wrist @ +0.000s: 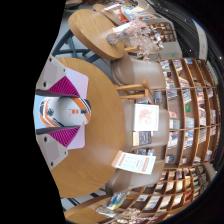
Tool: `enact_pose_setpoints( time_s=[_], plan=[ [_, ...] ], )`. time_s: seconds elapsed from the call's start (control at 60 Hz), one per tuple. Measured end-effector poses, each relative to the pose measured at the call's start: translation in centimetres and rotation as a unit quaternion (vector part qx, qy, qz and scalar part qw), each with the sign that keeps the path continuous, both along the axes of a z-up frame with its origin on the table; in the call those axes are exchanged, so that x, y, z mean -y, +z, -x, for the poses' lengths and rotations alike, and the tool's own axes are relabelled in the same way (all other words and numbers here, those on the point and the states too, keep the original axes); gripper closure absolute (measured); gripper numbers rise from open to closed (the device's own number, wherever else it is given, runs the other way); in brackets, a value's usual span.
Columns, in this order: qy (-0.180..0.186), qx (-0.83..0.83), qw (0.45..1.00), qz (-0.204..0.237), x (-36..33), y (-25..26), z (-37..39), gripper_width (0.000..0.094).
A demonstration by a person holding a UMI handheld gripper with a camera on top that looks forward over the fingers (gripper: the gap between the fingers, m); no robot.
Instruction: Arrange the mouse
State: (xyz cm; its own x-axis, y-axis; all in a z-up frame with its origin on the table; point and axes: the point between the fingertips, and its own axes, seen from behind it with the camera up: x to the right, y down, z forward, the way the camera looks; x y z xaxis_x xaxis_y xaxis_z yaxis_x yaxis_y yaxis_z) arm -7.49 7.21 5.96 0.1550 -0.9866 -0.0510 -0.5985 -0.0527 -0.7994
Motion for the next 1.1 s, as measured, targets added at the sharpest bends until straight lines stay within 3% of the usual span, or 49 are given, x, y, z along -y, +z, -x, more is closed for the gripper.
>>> enact_pose_setpoints(
  time_s=[0.283,0.467,0.517,0.6,0.633,0.917,1.1],
  plan=[
    [-0.035,-0.043,0.998,0.030,-0.9,-6.8,0.7,0.0501],
    [-0.046,-0.033,0.998,0.030,-0.7,-6.9,0.6,0.0438],
    [-0.045,-0.036,0.998,0.023,-1.1,-6.9,0.8,0.0358],
    [-0.045,-0.035,0.998,0.014,-1.2,-6.2,1.1,0.0072],
    [-0.047,-0.032,0.998,0.014,-1.1,-5.6,1.5,0.0113],
    [-0.056,0.010,0.998,0.014,0.4,2.2,8.7,0.0080],
    [-0.062,0.016,0.998,0.023,2.3,4.1,15.4,0.0083]
  ],
)
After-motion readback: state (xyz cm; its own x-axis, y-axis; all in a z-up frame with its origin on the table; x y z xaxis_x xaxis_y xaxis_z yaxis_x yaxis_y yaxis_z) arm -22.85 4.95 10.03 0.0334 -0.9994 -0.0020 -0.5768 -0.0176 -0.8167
